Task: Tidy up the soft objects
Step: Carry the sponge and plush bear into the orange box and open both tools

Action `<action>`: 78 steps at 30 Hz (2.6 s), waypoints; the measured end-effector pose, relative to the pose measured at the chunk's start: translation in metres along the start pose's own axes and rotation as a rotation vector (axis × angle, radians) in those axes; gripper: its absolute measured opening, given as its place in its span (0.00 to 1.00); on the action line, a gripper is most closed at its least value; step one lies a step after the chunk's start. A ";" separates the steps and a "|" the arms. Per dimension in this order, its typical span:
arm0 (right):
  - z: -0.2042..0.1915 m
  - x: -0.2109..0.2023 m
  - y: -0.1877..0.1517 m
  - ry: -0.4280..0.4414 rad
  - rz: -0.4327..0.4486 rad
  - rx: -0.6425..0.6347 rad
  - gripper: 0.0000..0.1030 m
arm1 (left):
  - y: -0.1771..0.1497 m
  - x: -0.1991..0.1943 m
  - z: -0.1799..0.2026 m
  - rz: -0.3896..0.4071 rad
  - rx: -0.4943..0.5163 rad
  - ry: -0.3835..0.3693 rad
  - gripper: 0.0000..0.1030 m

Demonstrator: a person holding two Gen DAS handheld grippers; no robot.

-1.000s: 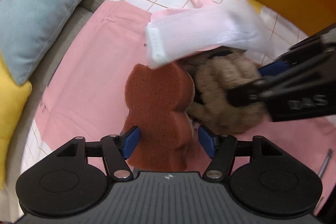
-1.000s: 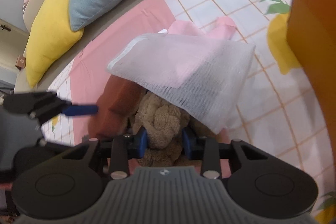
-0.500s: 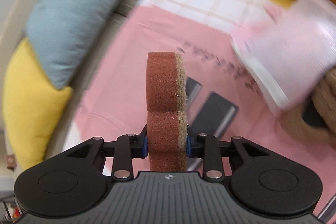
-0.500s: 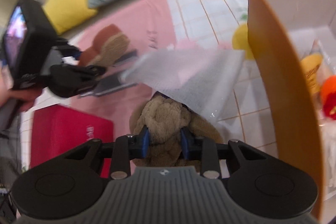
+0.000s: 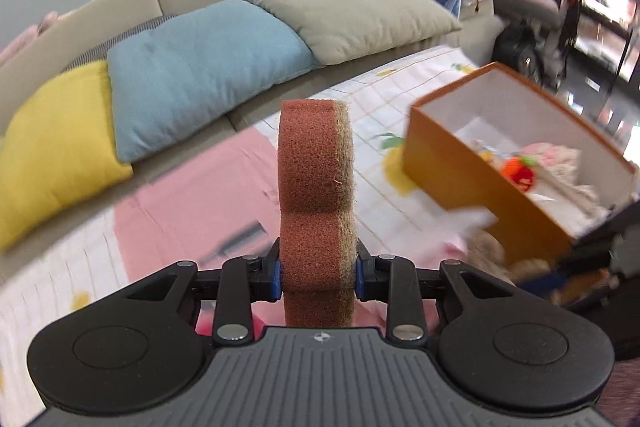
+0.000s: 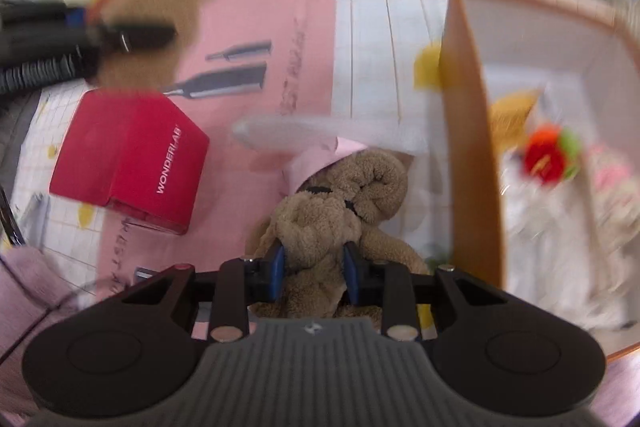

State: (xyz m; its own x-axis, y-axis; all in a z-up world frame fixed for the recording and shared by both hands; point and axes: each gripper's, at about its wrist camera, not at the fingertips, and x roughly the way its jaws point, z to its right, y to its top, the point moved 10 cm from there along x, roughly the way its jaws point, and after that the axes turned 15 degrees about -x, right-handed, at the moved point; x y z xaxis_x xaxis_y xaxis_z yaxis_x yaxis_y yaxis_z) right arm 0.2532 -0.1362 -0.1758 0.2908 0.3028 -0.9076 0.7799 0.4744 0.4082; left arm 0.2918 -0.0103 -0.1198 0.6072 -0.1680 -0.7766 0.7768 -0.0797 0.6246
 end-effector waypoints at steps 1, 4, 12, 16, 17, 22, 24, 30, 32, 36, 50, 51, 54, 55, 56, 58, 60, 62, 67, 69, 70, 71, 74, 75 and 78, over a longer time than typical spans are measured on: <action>-0.004 -0.009 0.002 0.008 0.027 -0.023 0.29 | -0.008 -0.004 0.001 0.003 -0.021 -0.001 0.34; -0.012 -0.014 -0.006 0.051 0.013 -0.052 0.29 | -0.034 -0.013 0.007 -0.013 -0.078 -0.010 0.34; -0.025 0.005 -0.062 -0.067 -0.181 -0.221 0.29 | -0.093 -0.028 0.014 -0.091 -0.147 -0.047 0.34; -0.029 -0.009 -0.056 -0.102 -0.132 -0.260 0.29 | -0.111 -0.032 0.009 -0.105 -0.195 -0.030 0.34; -0.034 -0.019 -0.049 -0.082 -0.085 -0.266 0.29 | -0.113 -0.033 0.006 -0.103 -0.207 -0.024 0.34; -0.051 -0.048 -0.022 -0.043 0.037 -0.299 0.29 | -0.115 -0.042 0.000 -0.078 -0.248 -0.013 0.34; -0.044 -0.035 -0.028 -0.190 -0.026 -0.388 0.29 | -0.115 -0.045 -0.001 -0.069 -0.254 -0.012 0.34; -0.033 -0.022 -0.048 -0.258 -0.100 -0.432 0.29 | -0.123 -0.051 -0.003 -0.064 -0.270 -0.006 0.34; -0.030 -0.027 -0.055 -0.282 -0.102 -0.446 0.29 | -0.126 -0.051 -0.003 -0.068 -0.278 -0.007 0.34; -0.022 -0.038 -0.063 -0.294 -0.077 -0.421 0.29 | -0.127 -0.053 -0.001 -0.069 -0.286 -0.020 0.34; 0.010 -0.112 -0.051 -0.201 0.130 -0.228 0.29 | -0.089 -0.063 0.040 -0.024 -0.297 -0.156 0.34; 0.018 -0.117 -0.049 -0.217 0.140 -0.221 0.29 | -0.081 -0.062 0.047 -0.020 -0.297 -0.175 0.34; 0.043 -0.126 -0.043 -0.271 0.158 -0.208 0.29 | -0.055 -0.058 0.071 0.001 -0.265 -0.220 0.34; 0.051 -0.127 -0.041 -0.287 0.160 -0.207 0.29 | -0.047 -0.055 0.080 0.006 -0.249 -0.231 0.34; 0.059 -0.128 -0.038 -0.300 0.164 -0.208 0.29 | -0.038 -0.052 0.089 0.010 -0.238 -0.244 0.34; 0.073 -0.127 -0.030 -0.317 0.172 -0.218 0.29 | -0.019 -0.044 0.106 0.009 -0.231 -0.275 0.34; 0.087 -0.124 -0.022 -0.336 0.169 -0.228 0.29 | -0.003 -0.034 0.121 -0.004 -0.243 -0.313 0.34; 0.099 -0.120 -0.015 -0.355 0.167 -0.246 0.29 | 0.013 -0.021 0.136 -0.021 -0.253 -0.345 0.34; 0.137 -0.100 -0.003 -0.400 0.132 -0.298 0.29 | 0.045 0.014 0.162 -0.046 -0.239 -0.342 0.34; 0.152 -0.092 0.002 -0.417 0.120 -0.304 0.29 | 0.055 0.028 0.168 -0.040 -0.196 -0.306 0.34; 0.159 -0.088 0.004 -0.420 0.118 -0.304 0.29 | 0.059 0.035 0.171 -0.036 -0.166 -0.285 0.34; 0.164 -0.085 0.006 -0.423 0.119 -0.303 0.29 | 0.062 0.040 0.175 -0.034 -0.134 -0.262 0.34; 0.180 -0.074 0.011 -0.439 0.112 -0.290 0.30 | 0.067 0.054 0.185 -0.010 -0.028 -0.212 0.34; 0.184 -0.070 0.012 -0.439 0.107 -0.284 0.30 | 0.066 0.057 0.187 -0.004 0.002 -0.201 0.34; 0.192 -0.059 0.013 -0.444 0.105 -0.280 0.30 | 0.066 0.072 0.191 0.014 0.083 -0.154 0.34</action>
State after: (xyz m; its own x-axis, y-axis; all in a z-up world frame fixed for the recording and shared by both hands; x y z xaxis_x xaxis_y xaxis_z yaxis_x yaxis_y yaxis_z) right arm 0.3519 -0.3065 -0.1356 0.6131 0.0102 -0.7899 0.5742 0.6810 0.4545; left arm 0.3549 -0.2156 -0.1193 0.5799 -0.3176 -0.7502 0.7483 -0.1564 0.6447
